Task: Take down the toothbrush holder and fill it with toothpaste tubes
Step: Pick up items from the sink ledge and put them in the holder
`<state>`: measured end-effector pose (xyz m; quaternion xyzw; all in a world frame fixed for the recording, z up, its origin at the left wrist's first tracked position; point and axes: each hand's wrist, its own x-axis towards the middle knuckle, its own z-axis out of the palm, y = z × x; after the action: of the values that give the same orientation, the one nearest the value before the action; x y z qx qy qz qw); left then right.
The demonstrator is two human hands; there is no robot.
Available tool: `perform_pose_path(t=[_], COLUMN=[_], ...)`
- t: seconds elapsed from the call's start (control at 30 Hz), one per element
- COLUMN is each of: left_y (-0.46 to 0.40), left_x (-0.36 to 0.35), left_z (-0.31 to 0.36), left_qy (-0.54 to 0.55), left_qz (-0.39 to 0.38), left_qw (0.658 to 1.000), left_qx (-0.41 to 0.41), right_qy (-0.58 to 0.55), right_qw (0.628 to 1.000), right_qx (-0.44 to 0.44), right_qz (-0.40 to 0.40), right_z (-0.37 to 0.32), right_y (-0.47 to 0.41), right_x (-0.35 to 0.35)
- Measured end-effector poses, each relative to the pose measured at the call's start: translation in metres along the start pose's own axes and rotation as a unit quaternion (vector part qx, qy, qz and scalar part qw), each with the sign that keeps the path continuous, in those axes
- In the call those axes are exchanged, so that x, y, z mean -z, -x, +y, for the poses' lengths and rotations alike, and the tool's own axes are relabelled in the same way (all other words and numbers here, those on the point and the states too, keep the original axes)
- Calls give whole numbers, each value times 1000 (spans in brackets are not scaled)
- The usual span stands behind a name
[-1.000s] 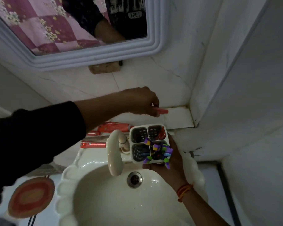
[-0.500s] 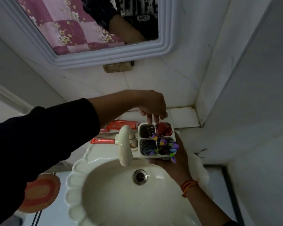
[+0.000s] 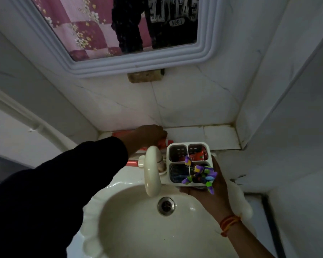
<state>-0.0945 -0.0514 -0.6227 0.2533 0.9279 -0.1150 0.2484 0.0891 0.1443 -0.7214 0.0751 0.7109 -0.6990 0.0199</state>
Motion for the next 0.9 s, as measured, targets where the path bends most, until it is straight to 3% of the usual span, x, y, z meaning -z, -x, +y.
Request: perform_pose_path(t=[0.2, 0.27, 0.37, 0.5, 0.6, 0.67, 0.77, 0.9], left_y=[13, 25, 55, 94, 98, 94, 87, 91], left_x=[30, 52, 97, 144, 142, 129, 108, 108], left_z=[7, 15, 30, 66, 98, 111, 118, 103], left_qy=[205, 219, 107, -117, -161, -134, -68, 181], left_qz=[81, 128, 112, -26, -124, -168, -174, -175], left_qw=[974, 963, 982, 992, 979, 977, 982, 968], left_qx=[-48, -87, -108, -47, -23, -16, -11, 21], right_qy=[5, 7, 24, 25, 1, -5, -17, -24], right_qw=[1000, 1000, 999, 1000, 1000, 1000, 1000, 999], right_qx=[-20, -18, -25, 14, 6, 0, 3, -25], right_qz=[-10, -1, -3, -12, 1, 7, 1, 1], right_z=[4, 5, -3, -8, -11, -16, -15, -13], right_y=[-1, 2, 7, 7, 8, 11, 10, 12], right_x=[0, 3, 6, 5, 3, 2, 2, 1])
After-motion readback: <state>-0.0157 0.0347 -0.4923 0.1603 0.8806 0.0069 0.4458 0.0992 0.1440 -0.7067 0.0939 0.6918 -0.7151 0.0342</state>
